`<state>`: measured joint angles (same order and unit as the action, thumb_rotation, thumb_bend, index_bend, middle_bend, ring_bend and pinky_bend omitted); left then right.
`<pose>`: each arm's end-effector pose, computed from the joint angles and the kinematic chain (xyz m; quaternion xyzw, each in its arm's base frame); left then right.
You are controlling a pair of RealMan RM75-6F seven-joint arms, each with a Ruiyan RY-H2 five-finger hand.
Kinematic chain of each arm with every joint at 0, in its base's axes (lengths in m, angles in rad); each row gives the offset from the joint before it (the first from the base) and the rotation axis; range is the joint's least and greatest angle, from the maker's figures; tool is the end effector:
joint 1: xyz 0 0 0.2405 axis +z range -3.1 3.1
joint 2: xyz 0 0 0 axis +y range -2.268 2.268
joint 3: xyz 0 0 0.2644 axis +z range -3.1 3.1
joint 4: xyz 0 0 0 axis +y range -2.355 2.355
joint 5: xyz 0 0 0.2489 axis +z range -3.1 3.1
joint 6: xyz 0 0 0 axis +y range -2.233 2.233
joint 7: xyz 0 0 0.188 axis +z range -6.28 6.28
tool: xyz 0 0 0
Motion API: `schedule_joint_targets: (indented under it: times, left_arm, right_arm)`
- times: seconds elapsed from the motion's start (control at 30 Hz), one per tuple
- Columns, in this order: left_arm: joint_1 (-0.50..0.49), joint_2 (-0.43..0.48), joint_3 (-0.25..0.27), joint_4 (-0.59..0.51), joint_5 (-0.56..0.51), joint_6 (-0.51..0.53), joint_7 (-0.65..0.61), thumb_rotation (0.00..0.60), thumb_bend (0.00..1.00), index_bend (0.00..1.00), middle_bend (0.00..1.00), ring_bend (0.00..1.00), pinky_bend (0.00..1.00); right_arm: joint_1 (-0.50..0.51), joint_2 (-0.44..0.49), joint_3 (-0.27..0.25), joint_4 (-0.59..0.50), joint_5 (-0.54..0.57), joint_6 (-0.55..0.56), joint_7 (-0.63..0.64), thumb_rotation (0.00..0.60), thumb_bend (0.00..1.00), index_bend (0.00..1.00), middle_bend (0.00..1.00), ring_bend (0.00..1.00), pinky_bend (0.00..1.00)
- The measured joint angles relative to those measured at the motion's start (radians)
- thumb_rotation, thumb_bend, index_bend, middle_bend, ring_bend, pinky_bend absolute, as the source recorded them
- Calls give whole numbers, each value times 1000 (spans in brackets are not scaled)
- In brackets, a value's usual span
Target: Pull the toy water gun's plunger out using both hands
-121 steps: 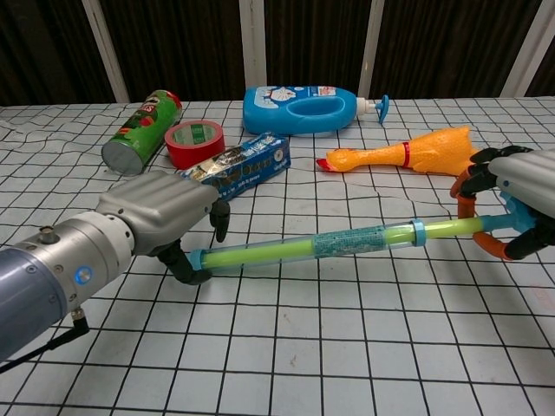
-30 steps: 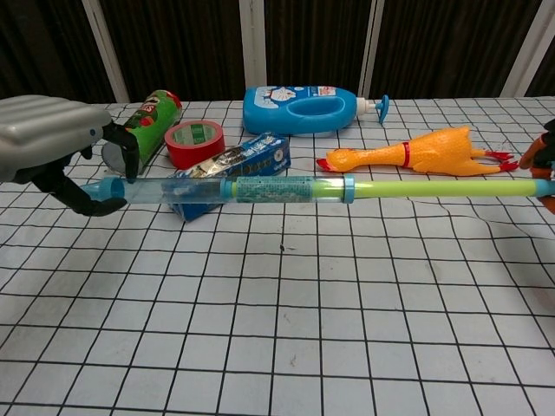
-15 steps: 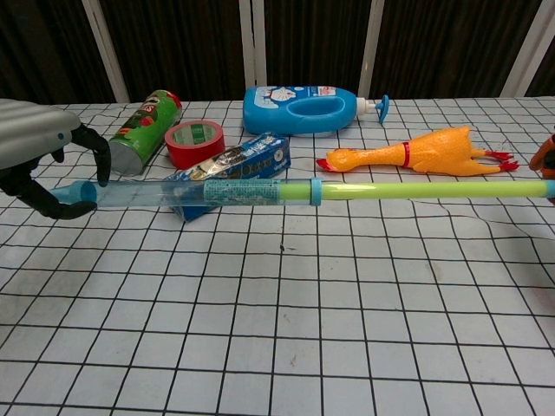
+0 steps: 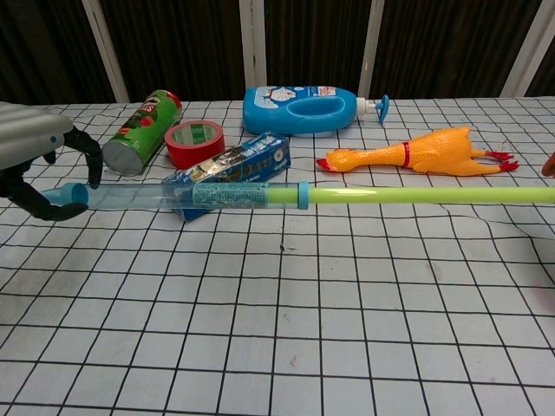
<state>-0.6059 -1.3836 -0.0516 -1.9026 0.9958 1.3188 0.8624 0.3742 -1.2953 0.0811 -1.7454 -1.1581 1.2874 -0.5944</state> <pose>-0.1617 0.3172 -0.0091 -0.7405 -0.3035 -0.2739 0.5334 -0.2591 -0.3057 0.0336 0.6804 -0.3492 0.2743 0.5830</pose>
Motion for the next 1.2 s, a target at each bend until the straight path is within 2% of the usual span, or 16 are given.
schedule_joint_targets:
  times: [0.7,0.77,0.9,0.97,1.13,1.2]
  left_arm:
    - [8,15,2,4,-8,-14,-7,600,584,615,266,186,285]
    - [8,15,2,1,-10,-15,-8,600,573,599,256,181,273]
    - [9,13,3,-6,-16,-22,-10,600,530,545,233,169,248]
    - [9,12,5,-9,-17,-26,-11,600,491,496,219,156,232]
    - [10,21,7,-16,-22,-39,-26,600,354,332,190,130,196]
    - [9,28,7,-19,-31,-49,-32,600,280,269,176,119,184]
  right_arm:
    - [0,3,2,21,5,-22,13,600,517,718,267,0,0]
    - [0,4,1,21,4,-26,18,600,517,672,268,0,0]
    - [1,5,-7,22,-8,-33,17,600,517,513,263,0,0]
    - [1,5,-9,24,-17,-35,24,600,517,406,237,0,0]
    - [2,19,-19,26,-33,-46,28,600,521,62,122,0,0]
    - [3,27,-23,25,-32,-51,15,600,513,7,97,0,0]
